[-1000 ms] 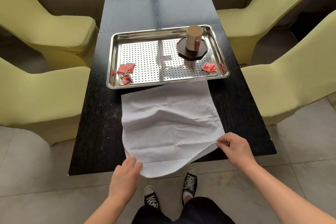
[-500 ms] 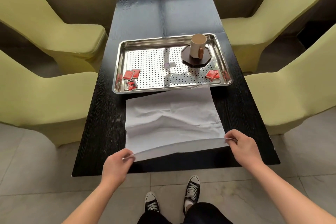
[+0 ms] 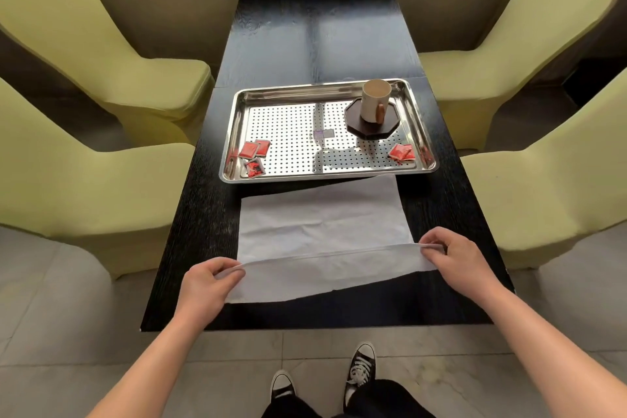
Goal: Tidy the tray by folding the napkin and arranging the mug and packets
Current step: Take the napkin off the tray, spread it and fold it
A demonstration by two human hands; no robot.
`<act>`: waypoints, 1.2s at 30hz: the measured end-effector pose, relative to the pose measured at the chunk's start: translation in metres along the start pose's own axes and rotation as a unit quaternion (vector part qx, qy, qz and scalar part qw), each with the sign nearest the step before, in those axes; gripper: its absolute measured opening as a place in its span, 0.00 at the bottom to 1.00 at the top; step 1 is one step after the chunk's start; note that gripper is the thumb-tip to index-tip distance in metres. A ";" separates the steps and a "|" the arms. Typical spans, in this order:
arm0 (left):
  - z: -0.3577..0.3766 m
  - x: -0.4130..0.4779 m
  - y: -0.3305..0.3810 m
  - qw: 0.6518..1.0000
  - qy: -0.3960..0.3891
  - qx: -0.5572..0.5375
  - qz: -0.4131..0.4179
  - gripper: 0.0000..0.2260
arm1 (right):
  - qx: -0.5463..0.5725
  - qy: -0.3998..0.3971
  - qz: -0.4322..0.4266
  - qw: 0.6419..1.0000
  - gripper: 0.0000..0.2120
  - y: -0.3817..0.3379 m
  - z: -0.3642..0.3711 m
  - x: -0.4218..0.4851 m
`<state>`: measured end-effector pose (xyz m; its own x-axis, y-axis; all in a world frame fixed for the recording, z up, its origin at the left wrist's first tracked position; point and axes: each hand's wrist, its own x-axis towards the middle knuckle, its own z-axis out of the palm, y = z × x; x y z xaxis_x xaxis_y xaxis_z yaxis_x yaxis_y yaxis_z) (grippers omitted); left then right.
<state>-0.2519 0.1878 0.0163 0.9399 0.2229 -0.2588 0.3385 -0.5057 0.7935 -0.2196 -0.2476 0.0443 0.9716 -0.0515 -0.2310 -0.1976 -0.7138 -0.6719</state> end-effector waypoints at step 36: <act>0.005 0.125 0.010 0.992 0.005 -0.105 -0.075 0.08 | 0.038 -0.028 0.113 0.992 0.04 -0.044 0.005 0.084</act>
<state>-0.1309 0.2063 -0.0115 0.8784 0.2913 -0.3789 0.4573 -0.2818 0.8435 -0.1302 -0.2170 0.0514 0.8930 -0.1634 -0.4194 -0.4208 -0.6339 -0.6489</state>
